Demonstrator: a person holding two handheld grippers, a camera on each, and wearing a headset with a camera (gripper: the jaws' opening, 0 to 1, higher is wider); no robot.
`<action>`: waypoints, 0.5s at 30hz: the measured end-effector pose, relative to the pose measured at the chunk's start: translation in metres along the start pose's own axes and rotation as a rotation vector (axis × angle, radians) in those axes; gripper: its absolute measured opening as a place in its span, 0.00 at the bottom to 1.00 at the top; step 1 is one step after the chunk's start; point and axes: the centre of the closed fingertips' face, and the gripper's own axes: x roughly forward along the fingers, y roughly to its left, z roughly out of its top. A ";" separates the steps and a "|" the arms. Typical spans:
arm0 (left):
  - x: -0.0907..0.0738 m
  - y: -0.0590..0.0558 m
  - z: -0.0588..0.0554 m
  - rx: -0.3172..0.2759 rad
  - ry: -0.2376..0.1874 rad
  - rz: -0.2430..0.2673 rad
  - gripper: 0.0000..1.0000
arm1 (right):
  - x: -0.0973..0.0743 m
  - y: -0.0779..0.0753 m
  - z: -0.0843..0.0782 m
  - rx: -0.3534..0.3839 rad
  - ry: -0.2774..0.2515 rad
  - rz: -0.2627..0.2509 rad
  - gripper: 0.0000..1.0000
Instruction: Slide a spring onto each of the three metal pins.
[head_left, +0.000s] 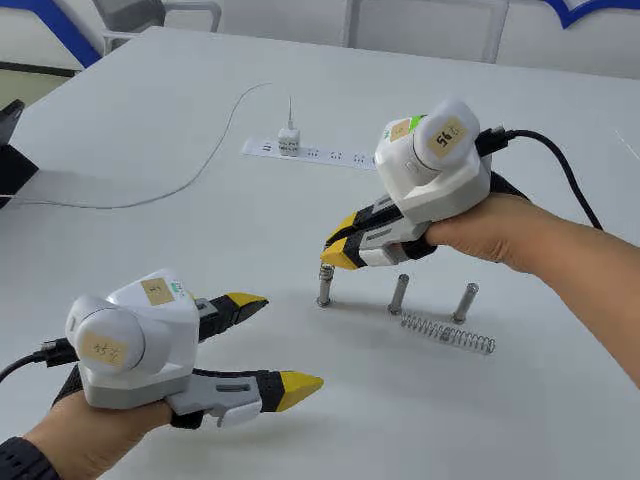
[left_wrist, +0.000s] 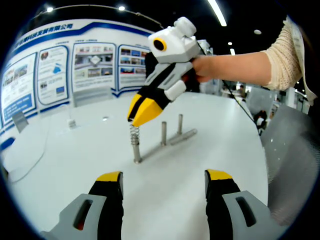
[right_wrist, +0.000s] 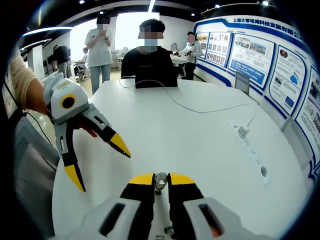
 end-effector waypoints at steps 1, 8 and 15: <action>0.000 0.000 0.000 0.001 0.000 0.001 0.67 | 0.001 0.000 -0.001 0.000 0.003 0.000 0.11; 0.000 0.001 0.000 0.001 0.001 0.002 0.67 | 0.008 0.001 -0.006 0.012 0.008 0.000 0.11; 0.000 0.001 -0.001 -0.002 0.002 0.003 0.67 | 0.015 0.001 -0.013 0.015 0.016 0.001 0.11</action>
